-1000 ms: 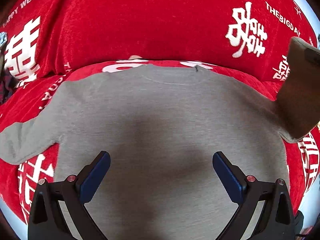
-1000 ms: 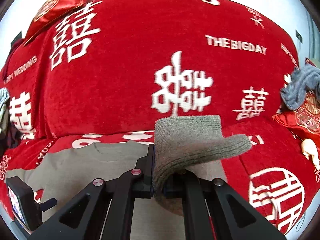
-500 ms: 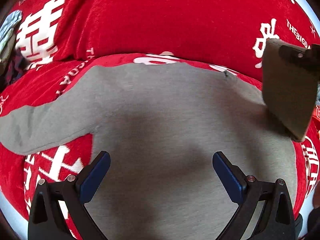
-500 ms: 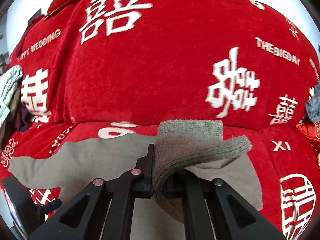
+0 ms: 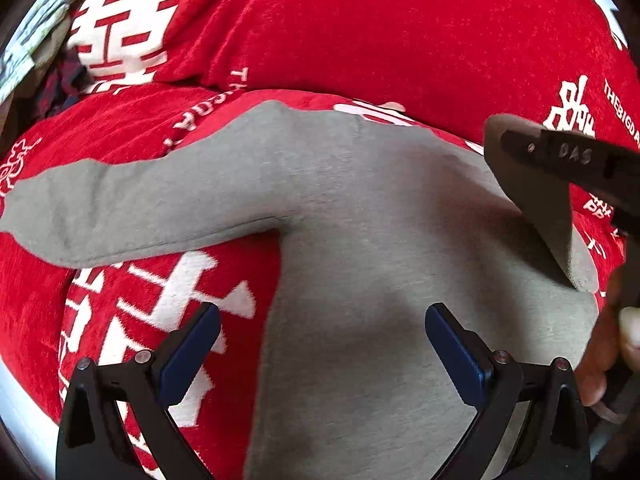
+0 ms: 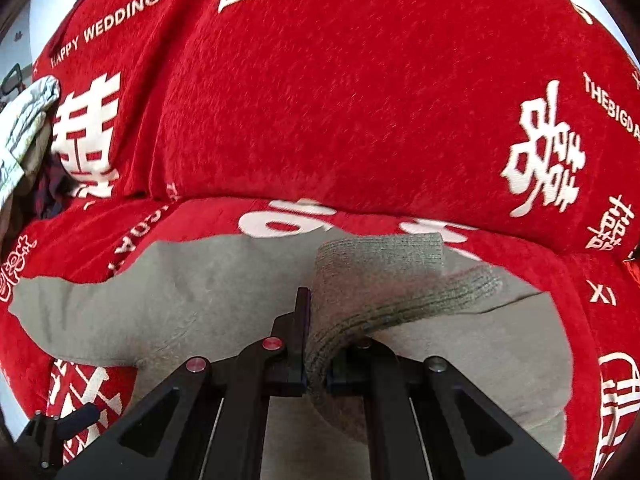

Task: Fold small clothes
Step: 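Carry the held sleeve across the sweater body with the right gripper, then lay the sleeve on the sweater and open the right gripper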

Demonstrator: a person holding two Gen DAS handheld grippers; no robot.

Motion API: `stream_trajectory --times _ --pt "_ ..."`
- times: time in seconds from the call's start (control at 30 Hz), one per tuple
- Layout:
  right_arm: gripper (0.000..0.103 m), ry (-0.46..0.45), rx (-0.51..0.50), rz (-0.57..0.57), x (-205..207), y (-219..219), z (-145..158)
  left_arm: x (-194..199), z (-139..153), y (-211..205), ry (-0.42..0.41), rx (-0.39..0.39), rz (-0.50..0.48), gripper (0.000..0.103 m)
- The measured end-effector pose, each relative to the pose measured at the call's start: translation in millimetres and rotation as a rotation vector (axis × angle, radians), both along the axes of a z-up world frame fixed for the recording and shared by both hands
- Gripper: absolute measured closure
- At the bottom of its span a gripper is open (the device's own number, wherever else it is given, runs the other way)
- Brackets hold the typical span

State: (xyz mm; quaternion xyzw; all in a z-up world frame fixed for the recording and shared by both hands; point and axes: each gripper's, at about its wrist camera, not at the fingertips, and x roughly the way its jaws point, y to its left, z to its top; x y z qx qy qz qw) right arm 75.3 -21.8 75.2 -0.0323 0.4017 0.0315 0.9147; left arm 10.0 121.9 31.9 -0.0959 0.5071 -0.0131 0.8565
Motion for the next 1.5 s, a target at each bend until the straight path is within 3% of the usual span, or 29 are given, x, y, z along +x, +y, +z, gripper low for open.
stream_trajectory --times 0.27,0.6,0.8,0.87,0.9,0.97,1.1,1.23,1.5 --pt "0.097 0.024 0.001 0.035 12 25 -9 1 -7 14 0.02 -0.015 0.033 0.001" --pt "0.097 0.125 -0.006 0.059 19 30 -47 0 -11 15 0.032 -0.003 0.037 0.001" --pt "0.092 0.178 -0.025 0.154 9 38 -59 -4 -8 14 0.025 -0.007 0.041 0.001" --pt "0.076 0.2 0.012 0.199 5 38 -60 -6 -5 13 0.02 -0.005 0.042 0.001" --pt "0.054 0.213 0.04 0.228 4 38 -61 -6 -4 13 0.016 -0.004 0.044 0.001" --pt "0.025 0.22 0.063 0.282 -1 38 -58 -7 -1 13 0.012 -0.005 0.049 0.001" --pt "0.024 0.193 0.064 0.303 -3 29 -45 -10 4 12 0.011 -0.011 0.058 0.001" --pt "0.024 0.15 0.114 0.253 -6 -4 -26 -9 9 7 0.002 0.002 0.05 0.001" --pt "0.024 0.16 0.095 -0.003 -24 -123 -38 15 19 -49 -0.009 -0.011 -0.058 0.001"
